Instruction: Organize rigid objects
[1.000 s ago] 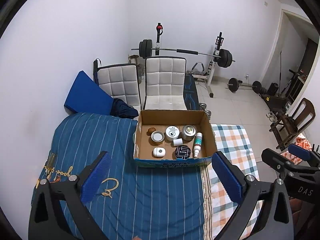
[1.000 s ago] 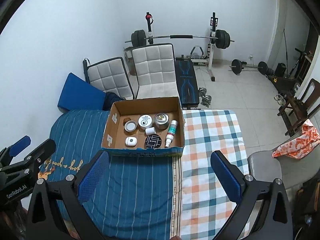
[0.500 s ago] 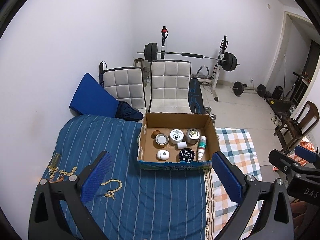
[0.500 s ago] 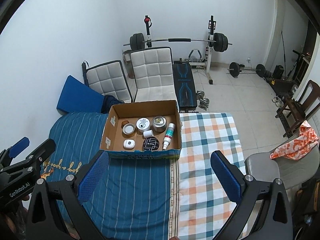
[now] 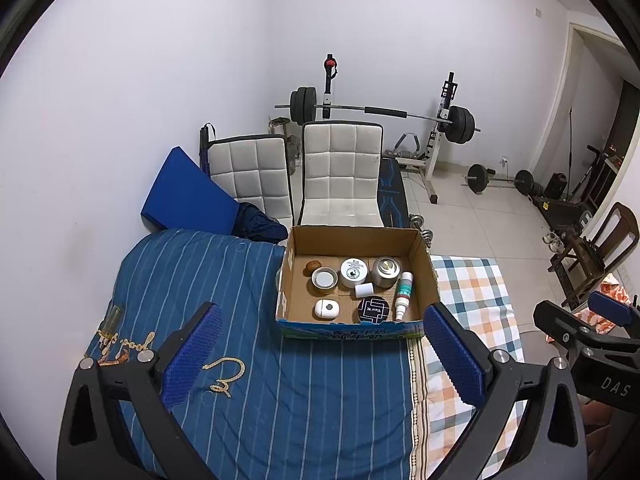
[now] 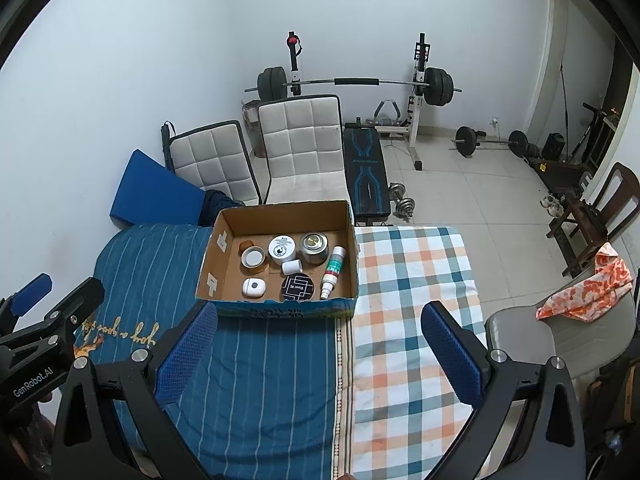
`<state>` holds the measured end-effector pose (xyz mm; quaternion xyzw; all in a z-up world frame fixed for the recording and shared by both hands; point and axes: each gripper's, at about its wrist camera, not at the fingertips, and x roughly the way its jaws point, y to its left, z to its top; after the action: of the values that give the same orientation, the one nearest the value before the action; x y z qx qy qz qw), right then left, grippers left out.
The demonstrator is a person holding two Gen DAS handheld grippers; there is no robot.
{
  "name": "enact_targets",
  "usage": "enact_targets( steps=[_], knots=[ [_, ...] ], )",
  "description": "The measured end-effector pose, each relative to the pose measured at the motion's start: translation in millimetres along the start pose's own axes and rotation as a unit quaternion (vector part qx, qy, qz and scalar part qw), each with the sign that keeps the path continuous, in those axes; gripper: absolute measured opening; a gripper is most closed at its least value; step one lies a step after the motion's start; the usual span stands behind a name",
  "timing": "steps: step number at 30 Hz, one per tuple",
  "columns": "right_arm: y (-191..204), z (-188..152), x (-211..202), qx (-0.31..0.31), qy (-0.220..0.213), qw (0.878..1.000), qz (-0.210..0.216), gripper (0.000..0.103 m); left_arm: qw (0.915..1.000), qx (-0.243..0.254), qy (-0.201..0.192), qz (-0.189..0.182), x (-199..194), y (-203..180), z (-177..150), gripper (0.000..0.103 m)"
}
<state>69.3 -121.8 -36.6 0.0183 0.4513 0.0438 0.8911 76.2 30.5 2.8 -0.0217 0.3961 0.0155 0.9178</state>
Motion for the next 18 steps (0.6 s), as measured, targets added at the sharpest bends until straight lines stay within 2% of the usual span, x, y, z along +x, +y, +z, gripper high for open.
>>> enact_targets(
  steps=[18],
  knots=[
    [-0.6,-9.2,4.2,-0.006,0.004,1.000,-0.007,0.103,0.9998,-0.002,0.019,-0.003,1.5,-1.1,-4.8,0.103]
  ],
)
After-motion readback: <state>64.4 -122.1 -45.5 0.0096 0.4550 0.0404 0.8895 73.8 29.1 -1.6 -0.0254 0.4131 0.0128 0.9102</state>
